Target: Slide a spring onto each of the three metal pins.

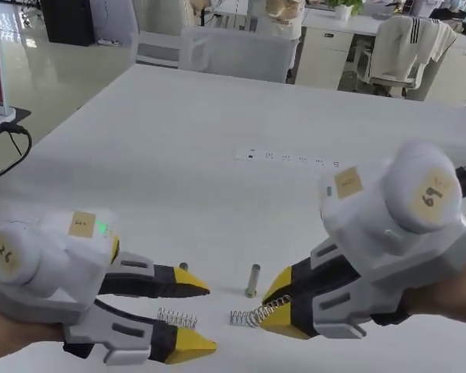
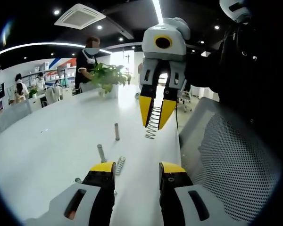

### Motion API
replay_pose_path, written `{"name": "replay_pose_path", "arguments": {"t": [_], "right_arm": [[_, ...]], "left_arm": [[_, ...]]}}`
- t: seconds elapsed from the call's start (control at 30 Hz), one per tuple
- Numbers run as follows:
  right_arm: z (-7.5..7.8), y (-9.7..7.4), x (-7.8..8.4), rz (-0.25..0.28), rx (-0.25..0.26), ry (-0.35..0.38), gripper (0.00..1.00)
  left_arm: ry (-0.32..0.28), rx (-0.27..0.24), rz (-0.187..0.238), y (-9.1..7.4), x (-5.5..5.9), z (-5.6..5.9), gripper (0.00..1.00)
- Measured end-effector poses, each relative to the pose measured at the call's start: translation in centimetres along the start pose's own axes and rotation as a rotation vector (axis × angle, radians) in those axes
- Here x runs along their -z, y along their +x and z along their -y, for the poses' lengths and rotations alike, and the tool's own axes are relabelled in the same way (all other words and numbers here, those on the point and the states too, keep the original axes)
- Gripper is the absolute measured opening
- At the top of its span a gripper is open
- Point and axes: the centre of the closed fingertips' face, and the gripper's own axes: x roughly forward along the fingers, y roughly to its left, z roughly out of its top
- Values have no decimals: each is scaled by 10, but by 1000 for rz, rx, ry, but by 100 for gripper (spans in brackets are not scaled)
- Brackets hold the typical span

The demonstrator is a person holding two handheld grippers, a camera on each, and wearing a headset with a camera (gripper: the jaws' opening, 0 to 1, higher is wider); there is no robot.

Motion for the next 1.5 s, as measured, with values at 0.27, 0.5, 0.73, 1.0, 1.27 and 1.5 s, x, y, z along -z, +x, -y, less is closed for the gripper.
{"name": "replay_pose_path", "arguments": {"t": [0.27,0.5,0.73,1.0,1.27,1.5], "right_arm": [[11,-10,12,-17,25,27,9],[22,-19,21,-26,55,49,9],[34,-31,31,-43,87,66,9],[54,-46,47,-79,128,91,9],[78,-63,58,-126,177,106,9],[92,-62,76,-218,187,100,9]], "left_arm": [[-32,-60,6,-17,9,-8,34],[-65,-110,23,-26,14,-12,39],[-96,-144,47,-34,13,-13,46],[-143,-172,47,-41,21,-11,56],[-165,-184,45,-42,24,-7,65],[-160,-187,26,-40,24,0,72]]}}
